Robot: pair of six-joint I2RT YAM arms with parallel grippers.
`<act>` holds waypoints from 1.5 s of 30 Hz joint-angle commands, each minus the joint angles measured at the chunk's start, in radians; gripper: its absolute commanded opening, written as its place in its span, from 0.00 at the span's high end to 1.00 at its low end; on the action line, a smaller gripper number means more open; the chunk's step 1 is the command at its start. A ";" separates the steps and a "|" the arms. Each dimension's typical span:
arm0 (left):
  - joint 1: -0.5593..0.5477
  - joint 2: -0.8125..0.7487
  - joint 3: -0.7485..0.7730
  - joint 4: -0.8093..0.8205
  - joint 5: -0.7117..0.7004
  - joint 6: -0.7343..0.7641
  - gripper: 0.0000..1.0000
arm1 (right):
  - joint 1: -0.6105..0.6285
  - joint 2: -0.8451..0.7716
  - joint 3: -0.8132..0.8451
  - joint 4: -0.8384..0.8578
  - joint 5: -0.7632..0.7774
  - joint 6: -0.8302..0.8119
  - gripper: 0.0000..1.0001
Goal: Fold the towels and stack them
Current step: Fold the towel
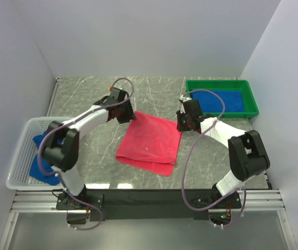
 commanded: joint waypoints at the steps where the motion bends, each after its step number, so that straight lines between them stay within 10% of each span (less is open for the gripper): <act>1: -0.022 0.119 0.122 0.025 -0.016 0.030 0.54 | -0.028 0.040 0.052 0.064 0.054 0.068 0.75; 8: -0.036 0.285 0.177 0.011 -0.040 0.024 0.76 | -0.062 0.147 0.113 0.044 0.034 0.089 0.75; 18: 0.046 0.270 -0.008 0.034 -0.077 -0.085 0.82 | -0.070 0.342 0.297 -0.045 -0.039 0.141 0.73; 33: 0.178 0.219 -0.074 0.033 -0.059 -0.111 0.80 | -0.067 0.709 0.854 -0.236 -0.151 0.149 0.67; 45: 0.180 0.097 -0.162 0.036 -0.045 -0.097 0.63 | -0.058 0.608 0.826 -0.140 -0.153 0.093 0.65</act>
